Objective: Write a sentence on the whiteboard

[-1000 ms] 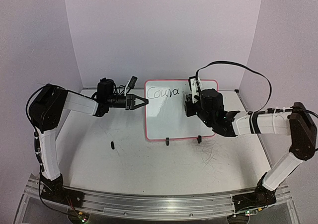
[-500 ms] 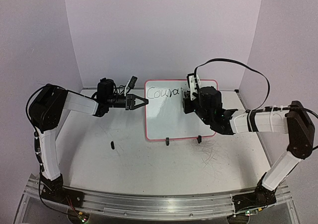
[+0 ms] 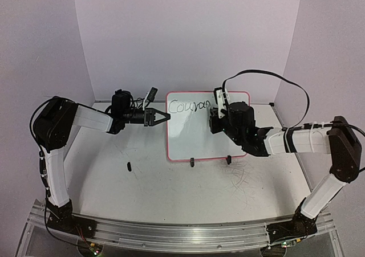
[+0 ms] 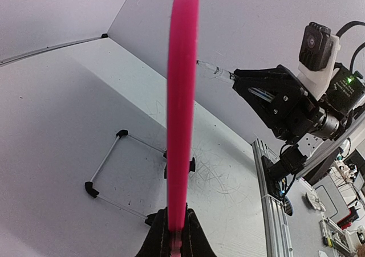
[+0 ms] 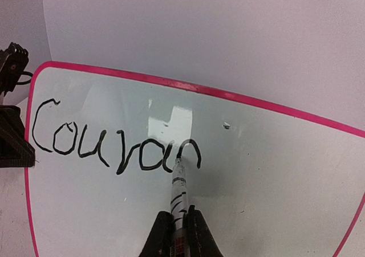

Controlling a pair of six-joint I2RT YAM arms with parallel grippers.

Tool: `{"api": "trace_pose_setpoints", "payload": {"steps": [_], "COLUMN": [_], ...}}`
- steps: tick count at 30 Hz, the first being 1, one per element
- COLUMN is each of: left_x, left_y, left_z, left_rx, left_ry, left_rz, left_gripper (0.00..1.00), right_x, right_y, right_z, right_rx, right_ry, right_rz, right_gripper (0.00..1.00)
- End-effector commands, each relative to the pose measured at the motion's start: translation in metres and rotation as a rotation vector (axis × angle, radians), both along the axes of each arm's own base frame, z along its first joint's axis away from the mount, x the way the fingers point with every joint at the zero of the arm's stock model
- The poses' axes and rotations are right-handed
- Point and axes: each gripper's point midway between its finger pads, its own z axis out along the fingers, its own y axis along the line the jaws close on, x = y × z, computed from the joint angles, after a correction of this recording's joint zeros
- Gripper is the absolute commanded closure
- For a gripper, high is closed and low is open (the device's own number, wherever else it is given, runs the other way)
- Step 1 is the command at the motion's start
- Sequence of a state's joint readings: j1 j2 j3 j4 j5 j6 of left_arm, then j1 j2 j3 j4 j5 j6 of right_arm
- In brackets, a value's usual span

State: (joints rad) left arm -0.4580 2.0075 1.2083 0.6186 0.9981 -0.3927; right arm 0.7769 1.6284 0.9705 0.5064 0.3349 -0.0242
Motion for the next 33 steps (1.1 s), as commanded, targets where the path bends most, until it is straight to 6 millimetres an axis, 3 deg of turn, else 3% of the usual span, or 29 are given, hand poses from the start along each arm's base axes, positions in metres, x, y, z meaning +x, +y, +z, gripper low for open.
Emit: {"api": "trace_pose_setpoints", "payload": {"steps": [1, 11, 24, 33], "left_x": [-0.017, -0.017, -0.018, -0.018], "left_y": [-0.005, -0.006, -0.006, -0.006], "left_z": [0.034, 0.034, 0.037, 0.036], "left_rx": [-0.039, -0.039, -0.041, -0.041], "left_ry": [-0.066, -0.065, -0.072, -0.071], "left_rz": [-0.064, -0.065, -0.066, -0.066], "left_gripper": [1.00, 1.00, 1.00, 1.00], "right_x": [-0.006, -0.002, 0.010, 0.004], "right_y": [-0.010, -0.020, -0.013, -0.012], "right_z": [-0.001, 0.008, 0.026, 0.015], "right_rx": [0.002, 0.005, 0.009, 0.001], "right_ry": [0.018, -0.007, -0.053, -0.023], "right_rz": [-0.013, -0.071, -0.087, -0.057], "right_gripper": [1.00, 1.00, 1.00, 1.00]}}
